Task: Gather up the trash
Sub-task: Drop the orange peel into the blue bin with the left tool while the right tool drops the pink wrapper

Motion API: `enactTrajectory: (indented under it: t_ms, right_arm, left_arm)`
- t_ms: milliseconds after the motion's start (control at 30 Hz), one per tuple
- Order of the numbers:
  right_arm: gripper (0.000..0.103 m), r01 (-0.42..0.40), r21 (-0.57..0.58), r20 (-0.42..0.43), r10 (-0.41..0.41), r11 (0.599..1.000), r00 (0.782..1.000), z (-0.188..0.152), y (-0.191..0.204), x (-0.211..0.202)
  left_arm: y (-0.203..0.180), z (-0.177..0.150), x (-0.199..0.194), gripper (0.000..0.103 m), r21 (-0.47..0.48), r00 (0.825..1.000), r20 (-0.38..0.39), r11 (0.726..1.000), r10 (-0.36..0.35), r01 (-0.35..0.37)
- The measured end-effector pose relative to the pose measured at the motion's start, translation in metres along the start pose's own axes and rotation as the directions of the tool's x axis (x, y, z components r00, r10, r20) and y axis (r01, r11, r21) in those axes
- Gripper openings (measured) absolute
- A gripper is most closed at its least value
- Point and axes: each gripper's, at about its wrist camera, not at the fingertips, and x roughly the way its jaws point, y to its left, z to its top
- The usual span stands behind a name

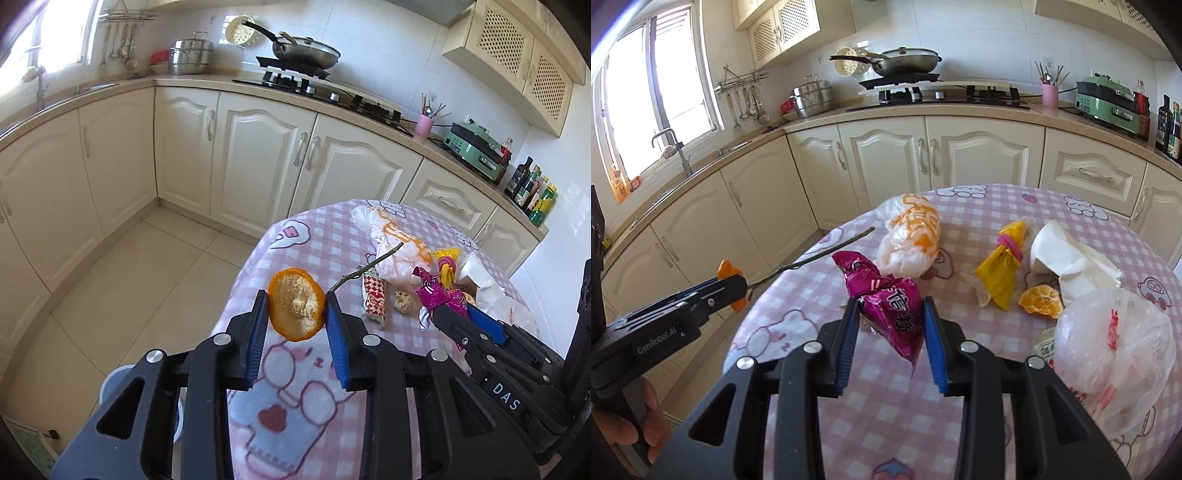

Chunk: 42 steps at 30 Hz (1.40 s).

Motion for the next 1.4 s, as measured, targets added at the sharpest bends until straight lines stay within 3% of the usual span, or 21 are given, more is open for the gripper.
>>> enactTrajectory:
  t_ms: [367, 733, 1100, 1333, 1400]
  right_arm:
    - [0.034, -0.104, -0.094, 0.029, 0.107, 0.99, 0.994, -0.005, 0.085, -0.03]
    - [0.034, -0.252, -0.224, -0.059, 0.245, 0.941, 0.968, -0.029, 0.203, -0.011]
    - [0.034, -0.322, -0.246, -0.193, 0.279, 0.914, 0.941, -0.064, 0.267, 0.049]
    - [0.034, -0.322, -0.232, -0.215, 0.275, 0.918, 0.937, -0.073, 0.279, 0.073]
    - [0.034, -0.318, -0.23, -0.214, 0.271, 0.92, 0.938, -0.073, 0.279, 0.076]
  left_arm:
    - [0.063, -0.022, -0.068, 0.029, -0.096, 0.995, 0.066, 0.993, 0.081, -0.075]
    - [0.154, -0.05, -0.11, 0.029, -0.228, 0.975, 0.052, 0.953, 0.218, -0.201]
    - [0.22, -0.074, -0.084, 0.029, -0.301, 0.953, -0.075, 0.904, 0.295, -0.304]
    - [0.235, -0.076, -0.066, 0.032, -0.307, 0.956, -0.106, 0.905, 0.275, -0.295]
    - [0.238, -0.073, -0.063, 0.051, -0.317, 0.953, -0.1, 0.899, 0.287, -0.303]
